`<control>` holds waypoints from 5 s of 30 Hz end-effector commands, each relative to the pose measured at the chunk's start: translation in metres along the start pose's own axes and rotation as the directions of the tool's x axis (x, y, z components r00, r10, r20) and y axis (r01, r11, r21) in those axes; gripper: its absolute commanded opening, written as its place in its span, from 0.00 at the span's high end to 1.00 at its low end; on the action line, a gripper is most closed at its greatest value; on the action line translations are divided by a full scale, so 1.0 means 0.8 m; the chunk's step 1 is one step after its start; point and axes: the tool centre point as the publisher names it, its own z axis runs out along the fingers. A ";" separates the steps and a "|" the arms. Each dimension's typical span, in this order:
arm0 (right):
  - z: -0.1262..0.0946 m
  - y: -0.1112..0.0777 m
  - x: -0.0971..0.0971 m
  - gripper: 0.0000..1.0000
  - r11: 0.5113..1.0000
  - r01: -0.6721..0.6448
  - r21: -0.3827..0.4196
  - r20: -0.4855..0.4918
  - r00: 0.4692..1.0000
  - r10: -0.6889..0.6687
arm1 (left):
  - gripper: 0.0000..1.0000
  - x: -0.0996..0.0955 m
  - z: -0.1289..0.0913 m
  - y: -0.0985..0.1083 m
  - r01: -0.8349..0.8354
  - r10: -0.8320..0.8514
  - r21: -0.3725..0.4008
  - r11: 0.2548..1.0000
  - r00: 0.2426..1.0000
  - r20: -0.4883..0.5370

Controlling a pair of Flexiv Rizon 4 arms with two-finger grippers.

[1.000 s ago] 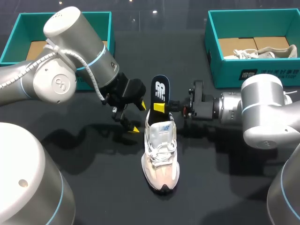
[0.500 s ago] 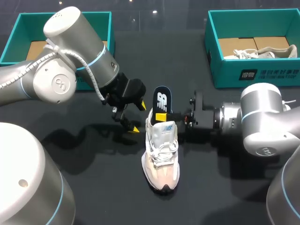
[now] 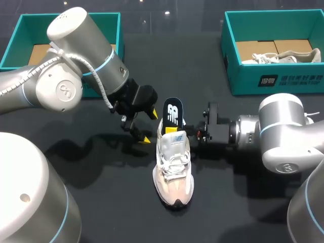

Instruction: Take the shoe out of the shoebox, open the shoe tongue, remove and reinsert the insole, then place the shoe into the shoebox

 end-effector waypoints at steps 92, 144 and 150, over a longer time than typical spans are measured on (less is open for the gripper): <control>-0.001 0.012 0.004 0.25 0.995 0.012 0.096 0.016 1.000 -0.013 | 0.00 0.001 0.000 0.000 -0.001 0.001 -0.001 1.000 1.000 0.002; -0.011 0.026 0.010 0.20 0.988 0.083 0.133 0.062 0.994 -0.092 | 0.00 0.003 -0.008 0.008 0.001 -0.001 -0.008 1.000 1.000 0.015; -0.013 0.029 0.012 0.23 0.985 0.096 0.146 0.071 0.992 -0.107 | 0.00 0.002 -0.010 0.012 0.001 0.000 -0.009 1.000 1.000 0.016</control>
